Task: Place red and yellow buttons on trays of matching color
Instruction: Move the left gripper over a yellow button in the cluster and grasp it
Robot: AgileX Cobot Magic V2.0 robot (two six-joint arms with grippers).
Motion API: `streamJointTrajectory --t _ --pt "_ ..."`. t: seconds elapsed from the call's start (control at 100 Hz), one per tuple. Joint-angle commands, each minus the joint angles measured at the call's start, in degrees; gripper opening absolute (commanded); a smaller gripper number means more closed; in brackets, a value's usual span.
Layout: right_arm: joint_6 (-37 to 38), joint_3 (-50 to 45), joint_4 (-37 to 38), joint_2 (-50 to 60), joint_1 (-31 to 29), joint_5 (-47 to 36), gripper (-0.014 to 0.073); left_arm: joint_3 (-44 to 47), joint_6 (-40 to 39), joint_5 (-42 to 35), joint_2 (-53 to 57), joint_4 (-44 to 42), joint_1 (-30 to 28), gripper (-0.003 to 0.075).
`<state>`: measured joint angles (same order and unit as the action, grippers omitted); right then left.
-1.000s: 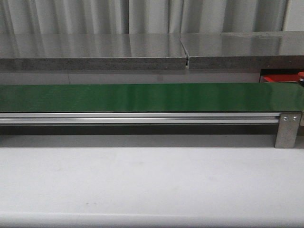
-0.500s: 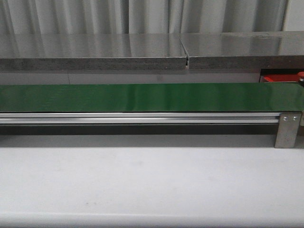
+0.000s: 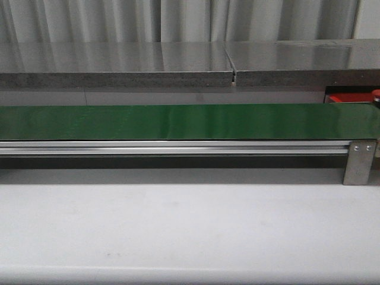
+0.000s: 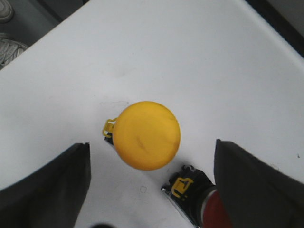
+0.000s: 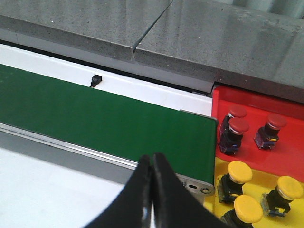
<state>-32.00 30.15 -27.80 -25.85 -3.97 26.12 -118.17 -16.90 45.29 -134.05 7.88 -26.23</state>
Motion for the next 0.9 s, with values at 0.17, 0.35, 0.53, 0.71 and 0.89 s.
streamJointTrajectory --t 0.17,0.35,0.53,0.71,0.89 --pt "-0.42 1.50 -0.46 -0.13 -0.01 -3.64 -0.0118 -1.81 -1.11 -5.83 1.47 0.52 -0.49 0.0536" --pt "-0.42 1.50 -0.46 -0.13 -0.01 -3.63 -0.0118 -1.81 -1.11 -8.33 0.92 0.52 -0.49 0.0512" --pt "-0.42 1.50 -0.46 -0.13 -0.01 -3.63 -0.0118 -1.81 -1.11 -8.73 0.92 0.52 -0.49 0.0324" --pt "-0.42 1.50 -0.46 -0.13 -0.01 -3.63 -0.0118 -1.81 -1.11 -8.80 0.92 0.52 -0.49 0.0183" --pt "-0.42 1.50 -0.46 -0.13 -0.01 -3.63 -0.0118 -1.81 -1.11 -6.14 2.68 -0.40 -0.49 0.0174"
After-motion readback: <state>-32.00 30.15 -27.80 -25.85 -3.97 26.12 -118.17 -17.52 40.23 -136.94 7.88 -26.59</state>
